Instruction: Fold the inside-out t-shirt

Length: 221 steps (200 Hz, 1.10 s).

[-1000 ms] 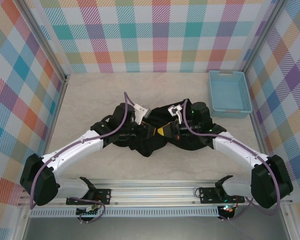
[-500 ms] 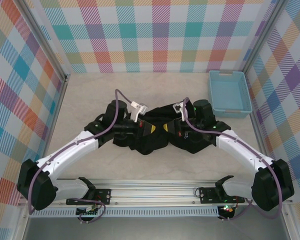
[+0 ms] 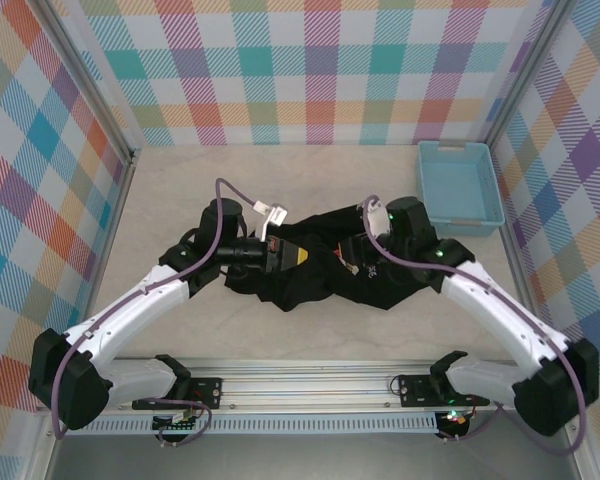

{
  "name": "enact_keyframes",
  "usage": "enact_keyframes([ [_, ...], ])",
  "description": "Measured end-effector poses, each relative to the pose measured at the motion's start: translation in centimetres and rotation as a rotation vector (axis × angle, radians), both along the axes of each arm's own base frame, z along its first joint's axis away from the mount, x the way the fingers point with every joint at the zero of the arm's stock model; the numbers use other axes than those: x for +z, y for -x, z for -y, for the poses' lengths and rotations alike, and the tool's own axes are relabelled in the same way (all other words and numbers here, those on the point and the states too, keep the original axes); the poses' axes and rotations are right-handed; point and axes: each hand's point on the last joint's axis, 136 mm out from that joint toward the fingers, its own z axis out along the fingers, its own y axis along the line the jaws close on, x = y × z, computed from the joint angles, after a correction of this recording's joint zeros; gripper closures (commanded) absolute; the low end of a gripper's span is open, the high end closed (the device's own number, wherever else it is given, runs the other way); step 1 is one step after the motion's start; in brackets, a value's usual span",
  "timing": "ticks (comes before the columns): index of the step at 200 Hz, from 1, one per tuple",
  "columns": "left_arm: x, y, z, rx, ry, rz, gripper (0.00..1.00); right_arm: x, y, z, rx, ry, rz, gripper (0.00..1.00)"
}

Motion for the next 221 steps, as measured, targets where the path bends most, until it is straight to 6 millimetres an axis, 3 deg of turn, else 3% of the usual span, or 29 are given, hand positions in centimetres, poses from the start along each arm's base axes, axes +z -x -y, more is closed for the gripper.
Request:
enact_keyframes([
  [36, -0.3, -0.5, -0.3, 0.036, -0.018, 0.003, 1.0, 3.7, 5.3, -3.7, 0.257, -0.107, 0.129, 0.55],
  [58, -0.3, -0.7, -0.3, 0.044, -0.02, 0.007, 1.0, 2.8, 6.5, -6.1, 0.353, -0.108, 0.114, 0.56],
  [85, -0.3, -0.7, -0.4, 0.047, -0.022, 0.007, 1.0, 0.4, 5.5, -7.2, 0.356, -0.071, 0.062, 0.67],
  [118, -0.1, -0.7, -0.5, 0.055, -0.023, 0.014, 1.0, -0.6, 4.7, -7.2, 0.336, -0.037, 0.063, 1.0],
  [152, 0.0, -0.8, -0.6, 0.064, -0.024, 0.02, 1.0, -0.4, 4.0, -6.7, 0.293, -0.015, 0.092, 1.0],
  [187, -0.3, -0.9, -0.7, 0.073, -0.031, 0.017, 1.0, 1.1, 3.5, -4.9, 0.239, -0.059, 0.126, 1.0],
  [221, -0.5, -0.9, -1.0, 0.081, -0.033, 0.016, 0.96, 1.7, 3.9, -4.5, 0.246, -0.097, 0.131, 1.0],
])
